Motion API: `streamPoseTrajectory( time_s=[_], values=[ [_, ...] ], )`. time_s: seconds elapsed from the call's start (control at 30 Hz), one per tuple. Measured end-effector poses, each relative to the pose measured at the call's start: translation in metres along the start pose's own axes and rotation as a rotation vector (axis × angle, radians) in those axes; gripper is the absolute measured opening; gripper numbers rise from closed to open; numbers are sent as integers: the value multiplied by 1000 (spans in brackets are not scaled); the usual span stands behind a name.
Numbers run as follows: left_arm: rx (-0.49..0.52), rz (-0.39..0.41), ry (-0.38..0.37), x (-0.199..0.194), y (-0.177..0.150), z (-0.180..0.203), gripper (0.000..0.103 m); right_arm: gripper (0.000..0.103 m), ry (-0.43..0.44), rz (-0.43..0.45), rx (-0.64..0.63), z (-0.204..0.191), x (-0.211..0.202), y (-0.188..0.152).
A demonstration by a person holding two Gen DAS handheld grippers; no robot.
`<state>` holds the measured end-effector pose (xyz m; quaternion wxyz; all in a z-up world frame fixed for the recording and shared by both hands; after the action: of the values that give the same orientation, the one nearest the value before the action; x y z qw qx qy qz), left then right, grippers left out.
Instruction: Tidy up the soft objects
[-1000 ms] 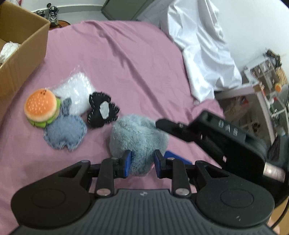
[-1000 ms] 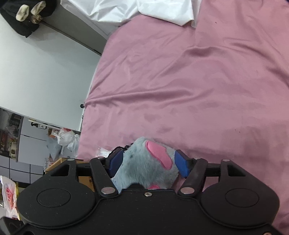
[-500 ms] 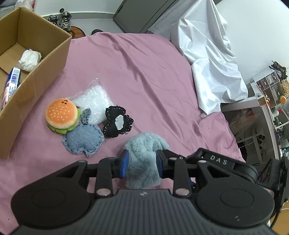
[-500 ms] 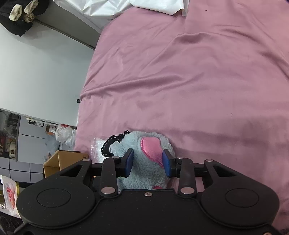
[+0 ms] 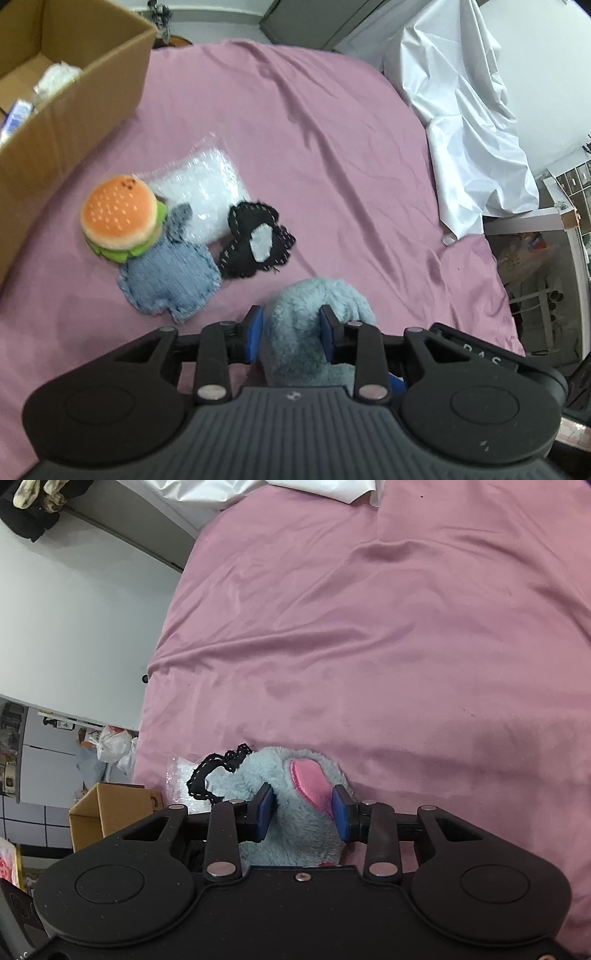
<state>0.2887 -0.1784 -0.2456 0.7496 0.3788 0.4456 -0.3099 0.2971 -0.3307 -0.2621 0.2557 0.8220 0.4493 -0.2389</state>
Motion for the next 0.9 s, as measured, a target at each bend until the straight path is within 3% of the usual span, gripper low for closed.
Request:
streamPoseTrajectory(
  time_s=[0.1,0.4,0.9],
  values=[
    [-38,-21,-21,-1,0,-2,27,31,12,7,-5,-2,-1,0],
    [-47,33,-44,-33,14,-7,26,28,104,32,-113,-32,-13,-5],
    [-79,138,-55,-108,30,-45,26,28,246,-5,-274,-103,-23,-32]
  ],
)
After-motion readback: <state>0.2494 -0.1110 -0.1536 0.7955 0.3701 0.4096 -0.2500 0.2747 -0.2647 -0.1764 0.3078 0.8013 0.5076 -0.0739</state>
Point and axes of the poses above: each gripper's, at about its wrist camera, not at the fingertips, and x roughly the way its jaws point, z to its right, y to its top, the point moved 8 cm from there along x, roughly the way its jaws point, and after that the axes turned 14 degrees about y, right-handed, at the moved point
